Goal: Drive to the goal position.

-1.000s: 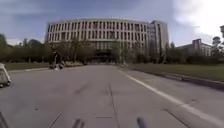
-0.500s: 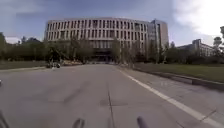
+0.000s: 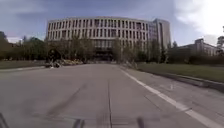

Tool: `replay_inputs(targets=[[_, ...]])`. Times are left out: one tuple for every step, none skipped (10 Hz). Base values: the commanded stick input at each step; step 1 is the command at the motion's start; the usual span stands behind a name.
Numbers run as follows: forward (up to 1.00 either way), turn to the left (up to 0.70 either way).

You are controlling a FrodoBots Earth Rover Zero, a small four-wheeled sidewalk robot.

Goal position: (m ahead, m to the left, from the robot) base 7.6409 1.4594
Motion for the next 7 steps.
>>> replay_inputs(targets=[[1.0,0.0],[1.0,0.0],[1.0,0.0],[1.0,0.05],[1.0,0.26],[1.0,0.27],[1.0,0.21]])
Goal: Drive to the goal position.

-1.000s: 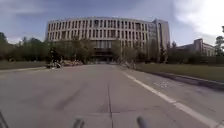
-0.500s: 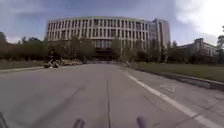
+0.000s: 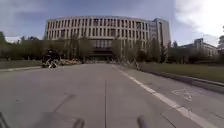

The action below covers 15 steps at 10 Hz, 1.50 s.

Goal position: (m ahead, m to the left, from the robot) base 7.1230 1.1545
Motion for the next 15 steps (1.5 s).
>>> replay_inputs(targets=[[1.0,0.0],[1.0,0.0],[1.0,0.0],[1.0,0.0],[1.0,0.0],[1.0,0.0],[1.0,0.0],[1.0,0.0],[1.0,0.0],[1.0,0.0],[1.0,0.0],[1.0,0.0],[1.0,0.0],[1.0,0.0],[1.0,0.0]])
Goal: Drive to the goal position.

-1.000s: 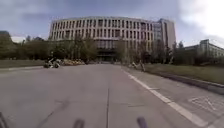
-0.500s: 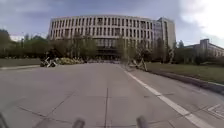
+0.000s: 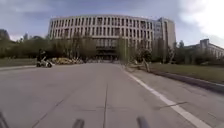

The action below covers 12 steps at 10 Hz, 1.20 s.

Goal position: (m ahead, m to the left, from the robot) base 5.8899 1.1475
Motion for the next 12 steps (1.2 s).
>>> replay_inputs(targets=[[1.0,0.0],[1.0,0.0],[1.0,0.0],[1.0,0.11],[1.0,0.27],[1.0,0.27],[1.0,0.27],[1.0,0.27],[1.0,0.15],[1.0,0.0],[1.0,0.0],[1.0,0.0]])
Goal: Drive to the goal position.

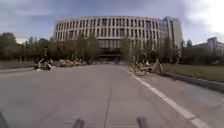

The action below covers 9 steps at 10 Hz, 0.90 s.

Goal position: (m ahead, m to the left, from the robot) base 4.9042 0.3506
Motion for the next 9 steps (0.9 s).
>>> replay_inputs(targets=[[1.0,0.0],[1.0,0.0],[1.0,0.0],[1.0,0.0],[1.0,0.0],[1.0,0.0],[1.0,0.0],[1.0,0.0],[1.0,0.0]])
